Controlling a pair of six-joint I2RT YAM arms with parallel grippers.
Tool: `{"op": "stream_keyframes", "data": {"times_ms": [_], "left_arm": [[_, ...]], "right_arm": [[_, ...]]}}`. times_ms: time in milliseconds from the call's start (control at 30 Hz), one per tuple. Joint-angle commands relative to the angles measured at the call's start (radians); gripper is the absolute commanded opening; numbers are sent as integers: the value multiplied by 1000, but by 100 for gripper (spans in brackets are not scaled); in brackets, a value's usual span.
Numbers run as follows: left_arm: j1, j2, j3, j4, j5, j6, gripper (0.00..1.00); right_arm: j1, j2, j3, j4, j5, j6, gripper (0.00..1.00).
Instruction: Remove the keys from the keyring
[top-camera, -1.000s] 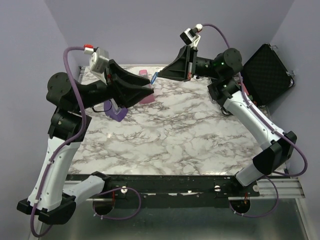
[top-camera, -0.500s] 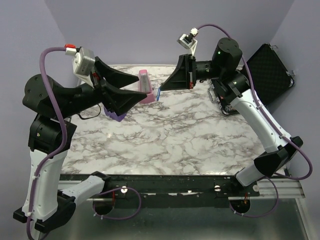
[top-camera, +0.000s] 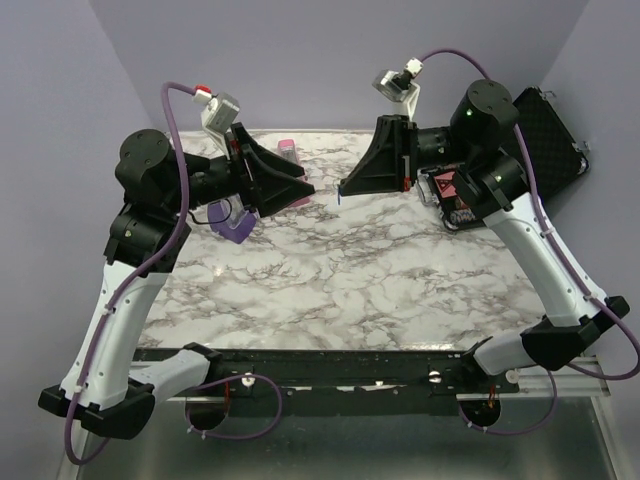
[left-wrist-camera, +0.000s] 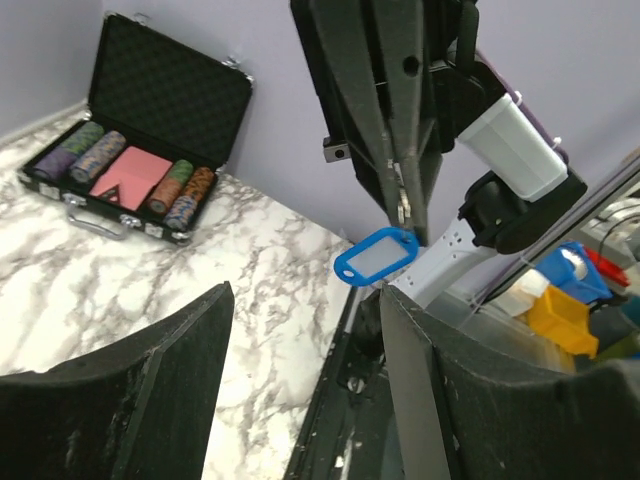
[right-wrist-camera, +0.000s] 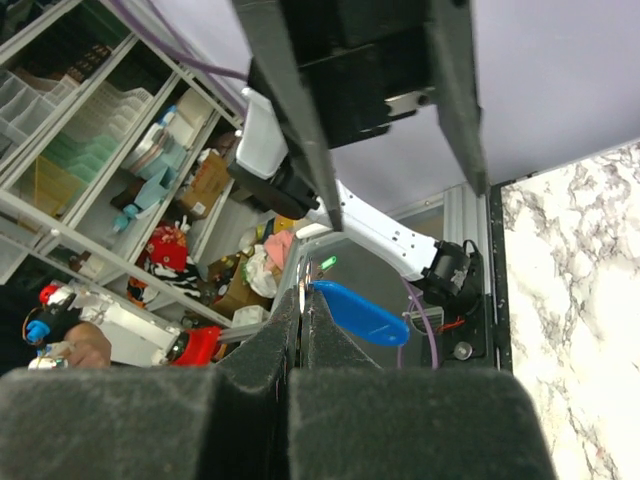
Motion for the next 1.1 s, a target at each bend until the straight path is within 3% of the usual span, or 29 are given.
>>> {"op": "stream_keyframes", "data": {"times_ms": [0, 233, 567, 1067], "left_arm": [[-11, -14, -52, 227, 87, -144, 68], [-14, -13, -83, 381, 150, -245, 68], [-50, 4, -98, 436, 156, -291, 64], [-167, 87, 26, 332, 47, -221, 59]], "right_arm": [[4, -17, -18, 63, -35, 55, 1], [6, -17, -14, 63, -15, 54, 1], [4, -11, 2, 67, -33, 70, 1], [4, -21, 19, 89, -22, 101, 1]]}}
